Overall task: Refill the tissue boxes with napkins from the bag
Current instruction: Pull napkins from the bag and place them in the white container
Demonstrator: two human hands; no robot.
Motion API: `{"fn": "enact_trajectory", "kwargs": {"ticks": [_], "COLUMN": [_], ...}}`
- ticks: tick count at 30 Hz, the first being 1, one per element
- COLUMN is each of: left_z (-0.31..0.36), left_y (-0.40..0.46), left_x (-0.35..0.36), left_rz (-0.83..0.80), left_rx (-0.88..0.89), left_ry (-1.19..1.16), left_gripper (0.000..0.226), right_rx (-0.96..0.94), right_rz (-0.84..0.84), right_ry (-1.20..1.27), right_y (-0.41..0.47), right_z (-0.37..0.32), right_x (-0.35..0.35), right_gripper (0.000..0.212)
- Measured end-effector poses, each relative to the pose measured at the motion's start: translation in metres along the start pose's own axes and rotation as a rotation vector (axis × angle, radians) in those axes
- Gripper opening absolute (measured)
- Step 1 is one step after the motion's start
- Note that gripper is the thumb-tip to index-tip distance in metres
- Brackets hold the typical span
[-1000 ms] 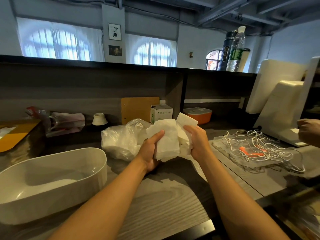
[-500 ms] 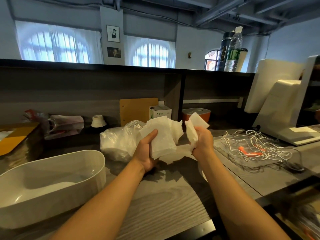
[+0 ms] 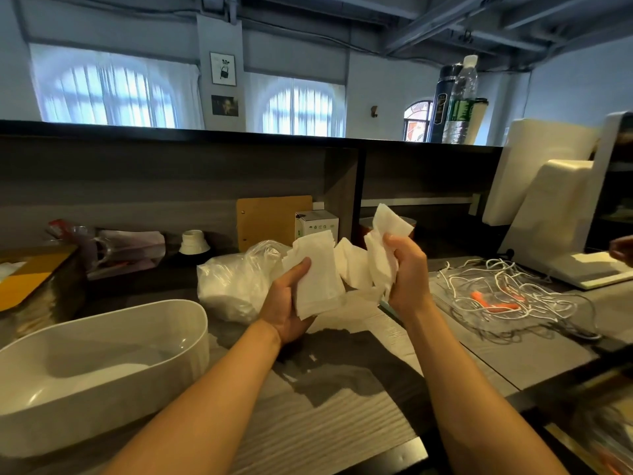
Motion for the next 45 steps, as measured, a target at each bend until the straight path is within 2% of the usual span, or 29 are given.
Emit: {"fn": "enact_trajectory", "kwargs": {"ticks": [2, 5, 8, 12, 14, 16, 18, 21, 23, 26, 29, 34, 38, 42, 45], "left_z": [0.000, 0.003, 0.005, 0.006, 0.006, 0.004, 0.002, -0.002, -0.003, -0.008, -0.010, -0.008, -0.005, -0.007, -0.013], "left_y": [-0.002, -0.003, -0.001, 0.003, 0.003, 0.002, 0.004, 0.009, 0.010, 0.008, 0.009, 0.013, 0.014, 0.010, 0.009], "left_x": [0.002, 0.000, -0.003, -0.014, -0.017, -0.016, -0.019, -0.019, -0.014, -0.010, -0.013, -0.023, -0.029, -0.017, -0.010], "left_rz": [-0.023, -0.011, 0.019, 0.114, 0.177, 0.255, 0.336, 0.356, 0.283, 0.197, 0.257, 0.424, 0.471, 0.346, 0.213], "left_rx": [-0.013, -0.020, -0.002, 0.021, 0.017, 0.014, 0.021, 0.011, -0.001, -0.030, -0.017, 0.052, 0.104, 0.034, -0.065], "left_ry": [-0.011, 0.015, 0.005, -0.010, -0.004, 0.033, 0.109, 0.115, 0.060, 0.082, 0.191, 0.282, 0.216, 0.204, 0.226], "left_gripper": [0.044, 0.050, 0.057, 0.065, 0.057, 0.034, 0.022, 0.028, 0.040, 0.054, 0.042, 0.028, 0.032, 0.028, 0.043], "right_rx": [-0.028, 0.134, 0.280, 0.305, 0.361, 0.432, 0.338, 0.090, 0.080, 0.239, 0.266, 0.261, 0.177, 0.102, 0.033], "right_rz": [0.022, 0.031, 0.043, 0.029, 0.079, 0.241, 0.314, 0.144, 0.066, 0.112, 0.168, 0.161, 0.227, 0.290, 0.295], "right_ry": [-0.144, -0.258, -0.290, -0.407, -0.414, -0.358, -0.157, 0.095, 0.047, -0.277, -0.416, -0.414, -0.381, -0.075, -0.111], "right_y": [0.000, 0.001, 0.000, 0.002, 0.002, -0.001, 0.000, -0.001, -0.005, -0.007, -0.006, -0.008, -0.007, -0.006, -0.006], "right_z": [-0.002, 0.009, 0.019, 0.024, 0.025, 0.024, 0.018, 0.004, 0.007, 0.032, 0.044, 0.047, 0.036, 0.020, 0.018], "right_x": [0.003, 0.007, 0.009, 0.011, 0.008, -0.002, -0.008, 0.002, 0.016, 0.029, 0.027, 0.022, 0.015, 0.014, 0.022], "right_gripper": [0.023, 0.007, 0.012, 0.020, 0.021, 0.027, 0.030, 0.031, 0.027, 0.023, 0.021, 0.017, 0.017, 0.016, 0.013]}}
Point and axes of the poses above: each hand's wrist, its own y-axis towards the middle knuckle, its own x-axis out of the palm, z = x × y, the point moved 5 cm from there along y, towards the middle knuckle
